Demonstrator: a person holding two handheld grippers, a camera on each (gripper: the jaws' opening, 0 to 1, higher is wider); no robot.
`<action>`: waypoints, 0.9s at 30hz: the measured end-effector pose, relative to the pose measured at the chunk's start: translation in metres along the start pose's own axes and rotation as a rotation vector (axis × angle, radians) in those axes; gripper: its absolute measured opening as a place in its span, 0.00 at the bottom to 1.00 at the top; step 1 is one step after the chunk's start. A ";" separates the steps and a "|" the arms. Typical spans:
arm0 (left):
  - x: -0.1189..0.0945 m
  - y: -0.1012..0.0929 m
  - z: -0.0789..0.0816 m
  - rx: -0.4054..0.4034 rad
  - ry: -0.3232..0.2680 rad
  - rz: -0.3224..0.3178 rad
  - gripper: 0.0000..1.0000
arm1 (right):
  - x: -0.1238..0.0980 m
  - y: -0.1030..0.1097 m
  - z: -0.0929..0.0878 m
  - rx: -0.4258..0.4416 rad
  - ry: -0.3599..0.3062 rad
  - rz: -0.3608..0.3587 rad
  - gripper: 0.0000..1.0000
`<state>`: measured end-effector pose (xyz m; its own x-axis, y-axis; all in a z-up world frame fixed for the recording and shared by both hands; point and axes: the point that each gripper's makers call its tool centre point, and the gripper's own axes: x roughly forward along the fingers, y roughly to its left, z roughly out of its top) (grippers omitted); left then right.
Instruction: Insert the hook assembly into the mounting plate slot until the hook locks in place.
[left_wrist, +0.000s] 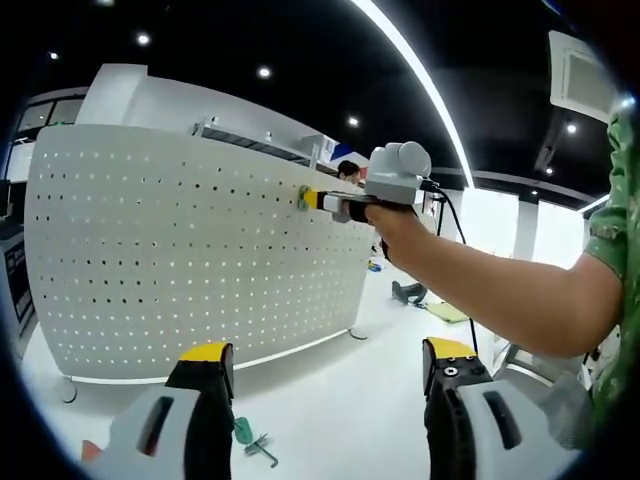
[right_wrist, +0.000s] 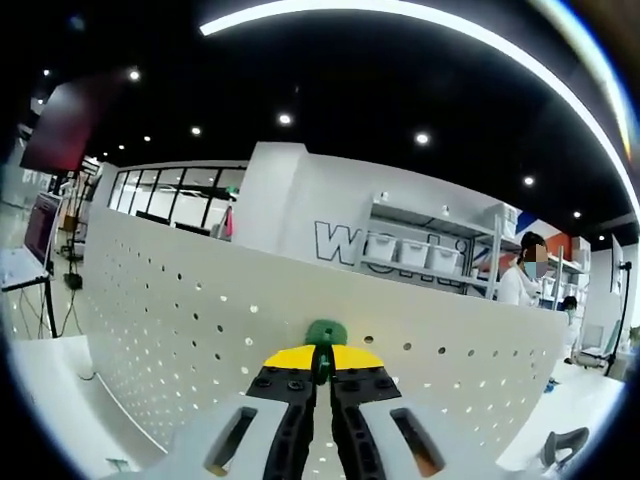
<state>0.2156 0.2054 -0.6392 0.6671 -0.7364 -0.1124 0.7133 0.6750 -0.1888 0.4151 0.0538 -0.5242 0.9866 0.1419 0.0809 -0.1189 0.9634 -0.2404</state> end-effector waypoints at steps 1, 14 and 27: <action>0.000 0.000 0.000 0.000 -0.001 0.000 0.79 | 0.000 0.000 0.000 -0.001 0.001 0.000 0.03; 0.000 0.000 0.000 0.002 0.002 -0.002 0.79 | 0.000 0.001 -0.002 0.003 0.001 0.005 0.04; -0.001 0.000 -0.001 0.003 0.005 0.000 0.78 | 0.001 0.001 -0.003 0.015 0.000 0.008 0.03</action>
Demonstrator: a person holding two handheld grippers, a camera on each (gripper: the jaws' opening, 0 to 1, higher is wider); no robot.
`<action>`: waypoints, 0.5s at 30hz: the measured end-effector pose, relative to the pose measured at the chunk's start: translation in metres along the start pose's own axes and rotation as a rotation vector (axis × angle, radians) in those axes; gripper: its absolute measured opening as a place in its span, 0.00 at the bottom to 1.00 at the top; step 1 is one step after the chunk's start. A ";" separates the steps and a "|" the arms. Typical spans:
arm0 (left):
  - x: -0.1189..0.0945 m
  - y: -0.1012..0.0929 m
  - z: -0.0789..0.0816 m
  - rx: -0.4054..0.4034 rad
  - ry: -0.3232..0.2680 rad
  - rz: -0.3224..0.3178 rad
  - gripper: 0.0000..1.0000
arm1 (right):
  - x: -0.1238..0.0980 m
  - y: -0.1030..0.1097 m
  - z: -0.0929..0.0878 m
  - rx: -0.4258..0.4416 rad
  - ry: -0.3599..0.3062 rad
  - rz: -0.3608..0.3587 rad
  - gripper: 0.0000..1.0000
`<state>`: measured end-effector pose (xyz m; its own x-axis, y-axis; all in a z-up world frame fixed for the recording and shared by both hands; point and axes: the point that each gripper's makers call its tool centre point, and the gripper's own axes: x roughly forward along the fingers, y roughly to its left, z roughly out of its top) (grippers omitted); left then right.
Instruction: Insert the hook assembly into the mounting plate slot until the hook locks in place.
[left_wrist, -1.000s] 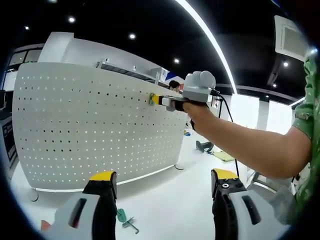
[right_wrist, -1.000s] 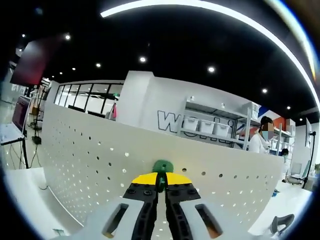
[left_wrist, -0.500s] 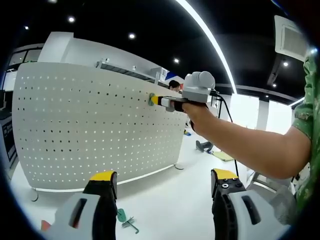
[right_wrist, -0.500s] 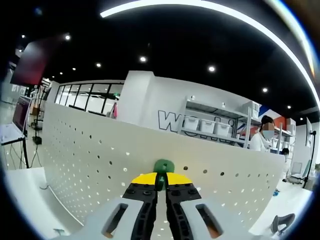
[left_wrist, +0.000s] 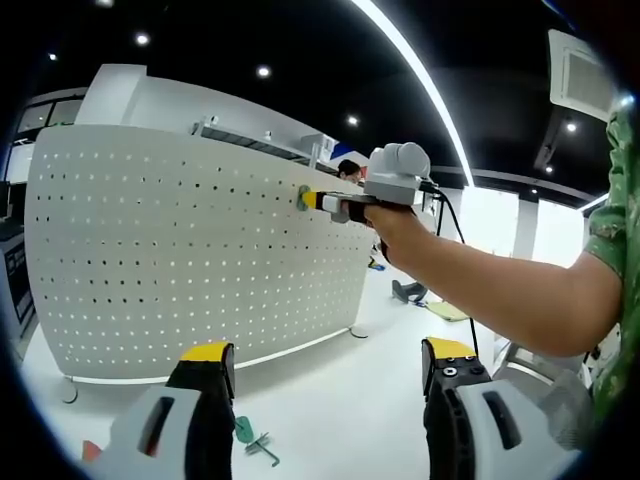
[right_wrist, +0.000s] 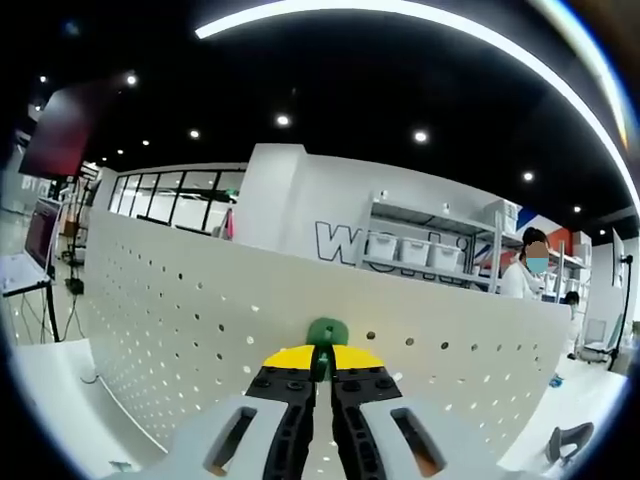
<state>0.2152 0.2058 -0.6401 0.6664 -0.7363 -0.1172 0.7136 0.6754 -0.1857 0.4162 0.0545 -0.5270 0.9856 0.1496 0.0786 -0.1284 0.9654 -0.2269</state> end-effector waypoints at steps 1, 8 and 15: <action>0.000 0.000 0.000 -0.001 -0.001 -0.001 0.79 | 0.000 0.000 0.000 -0.004 0.001 0.001 0.03; 0.000 -0.001 0.001 0.000 -0.002 -0.001 0.79 | 0.000 0.001 -0.003 0.004 0.014 0.008 0.05; -0.001 0.000 0.001 0.000 -0.004 0.001 0.79 | -0.001 0.003 -0.008 0.001 0.029 0.014 0.05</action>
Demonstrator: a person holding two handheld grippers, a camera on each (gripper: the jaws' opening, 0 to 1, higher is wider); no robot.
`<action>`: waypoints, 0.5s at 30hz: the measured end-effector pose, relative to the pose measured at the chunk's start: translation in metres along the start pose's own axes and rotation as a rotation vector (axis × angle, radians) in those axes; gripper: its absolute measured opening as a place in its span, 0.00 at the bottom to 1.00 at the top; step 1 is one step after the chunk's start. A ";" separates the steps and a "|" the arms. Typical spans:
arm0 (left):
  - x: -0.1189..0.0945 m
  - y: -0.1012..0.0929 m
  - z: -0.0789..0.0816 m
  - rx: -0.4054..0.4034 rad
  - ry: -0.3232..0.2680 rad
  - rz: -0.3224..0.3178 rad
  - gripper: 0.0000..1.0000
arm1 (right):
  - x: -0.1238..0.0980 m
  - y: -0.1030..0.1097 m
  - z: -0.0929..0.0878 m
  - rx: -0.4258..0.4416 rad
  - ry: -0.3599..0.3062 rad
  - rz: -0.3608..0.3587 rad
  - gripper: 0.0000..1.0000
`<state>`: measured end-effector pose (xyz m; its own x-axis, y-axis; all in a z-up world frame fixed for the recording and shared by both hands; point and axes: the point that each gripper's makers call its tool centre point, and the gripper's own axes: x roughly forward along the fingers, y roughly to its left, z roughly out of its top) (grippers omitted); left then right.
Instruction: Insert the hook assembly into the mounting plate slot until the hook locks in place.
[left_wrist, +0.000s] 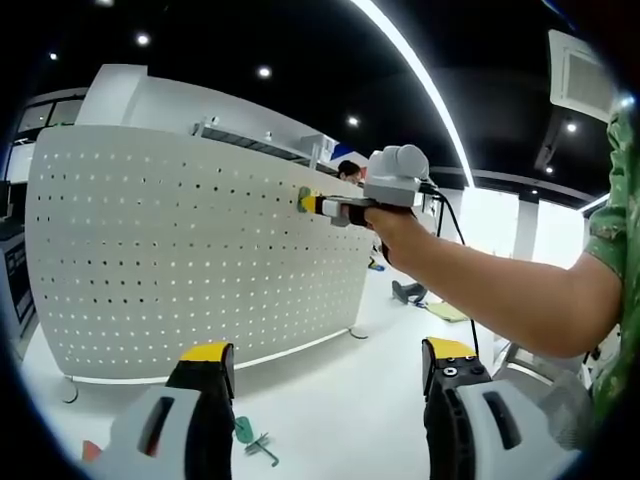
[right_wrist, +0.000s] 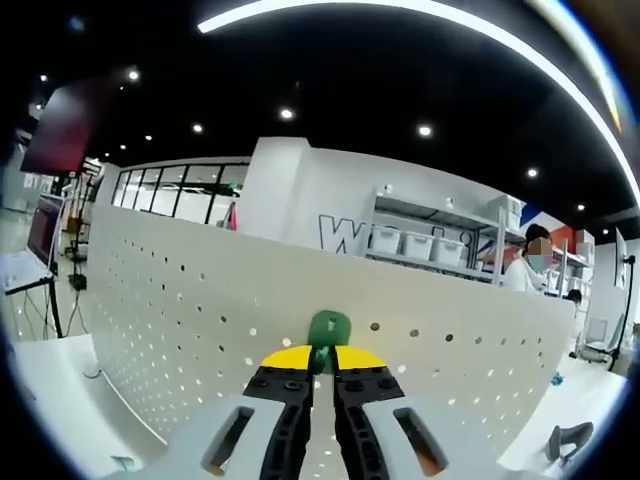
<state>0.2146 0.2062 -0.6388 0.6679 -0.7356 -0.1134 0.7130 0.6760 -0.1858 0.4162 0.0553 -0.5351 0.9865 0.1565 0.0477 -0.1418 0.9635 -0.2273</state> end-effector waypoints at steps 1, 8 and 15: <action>0.000 0.000 0.000 0.000 0.000 0.000 0.79 | 0.000 0.000 0.000 0.000 0.000 0.000 0.05; 0.001 0.000 0.000 0.000 0.001 -0.002 0.79 | -0.001 0.000 -0.005 0.004 0.009 0.003 0.06; 0.001 0.000 0.000 0.001 0.000 0.000 0.79 | -0.002 -0.002 -0.010 0.007 0.019 -0.001 0.08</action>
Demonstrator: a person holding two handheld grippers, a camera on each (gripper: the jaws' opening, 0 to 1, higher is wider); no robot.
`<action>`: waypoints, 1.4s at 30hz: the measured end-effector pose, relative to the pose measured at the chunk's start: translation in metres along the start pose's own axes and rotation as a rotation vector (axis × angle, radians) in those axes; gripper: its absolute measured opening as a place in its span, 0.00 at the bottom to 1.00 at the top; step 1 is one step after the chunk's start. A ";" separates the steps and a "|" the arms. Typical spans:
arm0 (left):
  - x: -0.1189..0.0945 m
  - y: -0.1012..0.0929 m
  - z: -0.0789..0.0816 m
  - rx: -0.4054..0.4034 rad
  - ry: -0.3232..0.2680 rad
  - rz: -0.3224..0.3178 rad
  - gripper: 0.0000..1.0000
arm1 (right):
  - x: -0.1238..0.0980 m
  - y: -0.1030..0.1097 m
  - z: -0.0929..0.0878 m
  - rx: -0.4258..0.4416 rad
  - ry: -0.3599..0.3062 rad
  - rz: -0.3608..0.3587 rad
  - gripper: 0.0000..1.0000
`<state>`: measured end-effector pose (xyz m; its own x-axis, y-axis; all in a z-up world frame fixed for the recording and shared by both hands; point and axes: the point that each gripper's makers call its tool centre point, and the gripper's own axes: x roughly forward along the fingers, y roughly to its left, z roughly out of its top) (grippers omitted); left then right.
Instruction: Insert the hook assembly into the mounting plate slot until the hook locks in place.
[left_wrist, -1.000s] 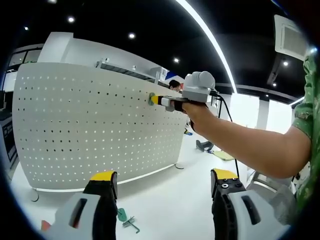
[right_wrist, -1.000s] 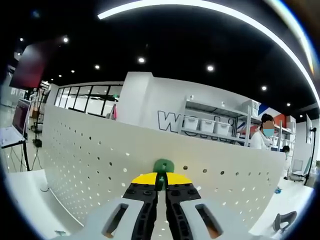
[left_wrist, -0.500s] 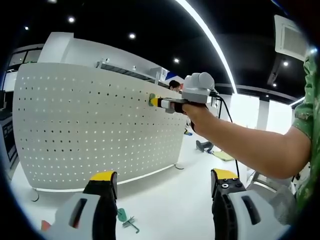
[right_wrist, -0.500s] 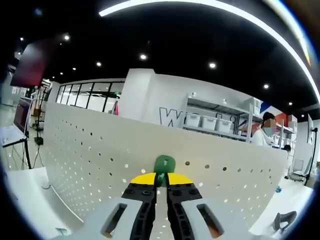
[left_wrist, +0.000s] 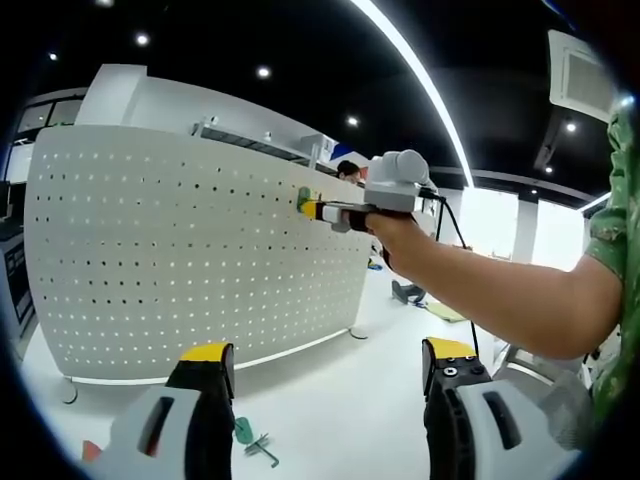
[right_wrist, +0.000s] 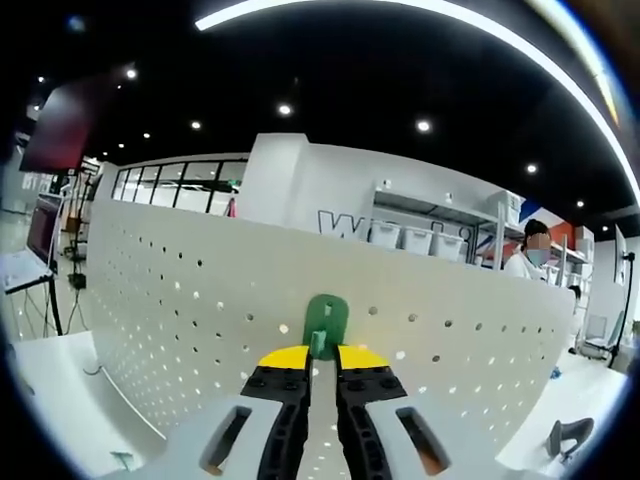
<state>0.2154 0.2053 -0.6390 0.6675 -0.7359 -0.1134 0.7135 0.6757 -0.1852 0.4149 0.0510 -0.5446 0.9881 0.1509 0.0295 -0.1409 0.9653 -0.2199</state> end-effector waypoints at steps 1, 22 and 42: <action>0.000 0.000 0.000 0.000 0.000 0.000 0.79 | -0.001 0.000 0.000 0.001 0.000 0.000 0.08; -0.001 -0.002 0.002 0.008 -0.002 -0.002 0.79 | -0.012 0.004 -0.005 0.054 -0.008 0.028 0.27; -0.003 -0.004 0.003 0.015 0.001 0.000 0.80 | -0.018 0.026 -0.011 0.160 -0.027 0.147 0.77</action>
<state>0.2116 0.2051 -0.6351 0.6671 -0.7362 -0.1140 0.7170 0.6760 -0.1704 0.3937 0.0709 -0.5613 0.9544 0.2966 0.0353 -0.2939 0.9536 -0.0659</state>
